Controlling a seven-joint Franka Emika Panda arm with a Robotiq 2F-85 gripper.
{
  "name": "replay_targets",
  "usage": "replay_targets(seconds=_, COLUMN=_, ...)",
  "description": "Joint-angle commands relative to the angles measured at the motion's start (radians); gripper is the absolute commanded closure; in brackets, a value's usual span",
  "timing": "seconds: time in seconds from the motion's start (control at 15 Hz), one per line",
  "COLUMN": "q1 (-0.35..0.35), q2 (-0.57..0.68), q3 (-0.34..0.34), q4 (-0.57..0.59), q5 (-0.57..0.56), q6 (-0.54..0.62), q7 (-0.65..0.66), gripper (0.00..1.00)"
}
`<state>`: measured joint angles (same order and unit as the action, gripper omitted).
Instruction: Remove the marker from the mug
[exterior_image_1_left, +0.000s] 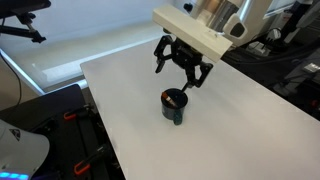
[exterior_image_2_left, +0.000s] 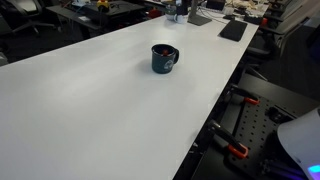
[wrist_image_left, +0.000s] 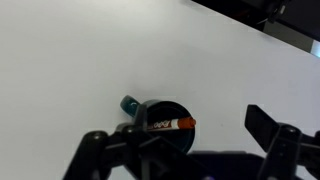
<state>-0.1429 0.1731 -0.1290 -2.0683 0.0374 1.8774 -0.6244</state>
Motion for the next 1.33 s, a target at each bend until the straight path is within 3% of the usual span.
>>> replay_targets(seconds=0.0, q1=-0.013, q2=0.001, q3=0.012, q4=0.004, q5=-0.003, q6=-0.004, q7=0.002, gripper=0.00)
replay_targets(seconds=0.47, q1=-0.032, q2=0.047, q3=0.015, q4=0.053, q5=0.003, q6=-0.012, q7=-0.057, gripper=0.00)
replay_targets(seconds=0.87, q1=-0.015, q2=0.128, q3=0.059, q4=0.150, q5=-0.015, q6=-0.048, q7=-0.122, gripper=0.00)
replay_targets(seconds=1.27, q1=-0.016, q2=0.148, q3=0.096, q4=0.122, q5=-0.002, q6=-0.026, q7=-0.139, gripper=0.00)
